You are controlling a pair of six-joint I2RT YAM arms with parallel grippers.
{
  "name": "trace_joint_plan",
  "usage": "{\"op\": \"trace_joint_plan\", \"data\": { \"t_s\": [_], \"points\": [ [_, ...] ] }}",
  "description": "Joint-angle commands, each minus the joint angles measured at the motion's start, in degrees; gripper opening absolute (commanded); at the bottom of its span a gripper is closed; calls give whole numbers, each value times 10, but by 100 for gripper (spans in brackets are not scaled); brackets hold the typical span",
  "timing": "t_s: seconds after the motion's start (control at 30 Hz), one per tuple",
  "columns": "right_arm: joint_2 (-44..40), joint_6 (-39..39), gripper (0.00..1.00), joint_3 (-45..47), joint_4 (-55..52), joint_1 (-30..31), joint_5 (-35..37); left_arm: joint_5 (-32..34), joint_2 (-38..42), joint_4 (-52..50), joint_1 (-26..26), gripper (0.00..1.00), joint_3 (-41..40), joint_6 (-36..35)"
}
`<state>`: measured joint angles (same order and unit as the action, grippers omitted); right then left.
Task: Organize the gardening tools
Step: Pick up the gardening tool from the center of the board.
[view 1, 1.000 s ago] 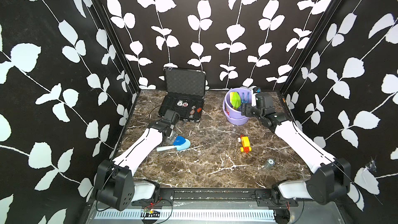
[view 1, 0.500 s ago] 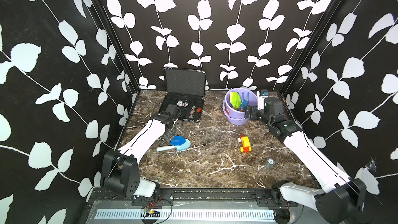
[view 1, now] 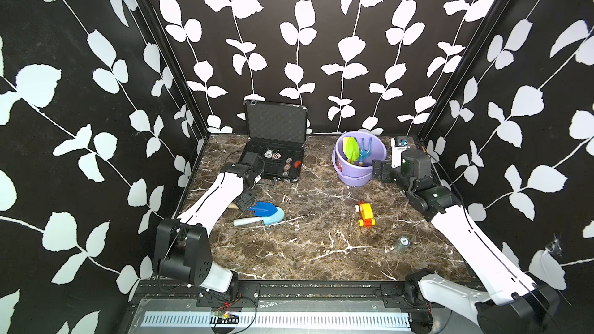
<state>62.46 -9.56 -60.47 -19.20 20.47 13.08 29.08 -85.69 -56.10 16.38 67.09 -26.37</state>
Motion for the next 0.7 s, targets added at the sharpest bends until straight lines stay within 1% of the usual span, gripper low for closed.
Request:
{"op": "trace_joint_plan", "data": {
  "t_s": [0.0,0.13,0.3,0.47,0.57,0.67],
  "points": [
    [-5,14,99,4,-5,-2,13,-36,-21,-12,-11,99,-17,-25],
    [-7,17,99,3,-12,-2,24,-45,-66,-19,-20,96,-5,-27],
    [-8,20,99,5,-10,-2,24,-41,-109,-22,-25,96,0,-33],
    [-9,19,99,7,-5,-2,19,-39,-134,-4,-31,91,3,-47],
    [-10,18,99,10,-1,-2,15,-63,-135,16,-39,87,8,-56],
    [-9,18,99,10,-2,-2,16,-86,-137,31,-40,86,2,-76]
  ]
}}
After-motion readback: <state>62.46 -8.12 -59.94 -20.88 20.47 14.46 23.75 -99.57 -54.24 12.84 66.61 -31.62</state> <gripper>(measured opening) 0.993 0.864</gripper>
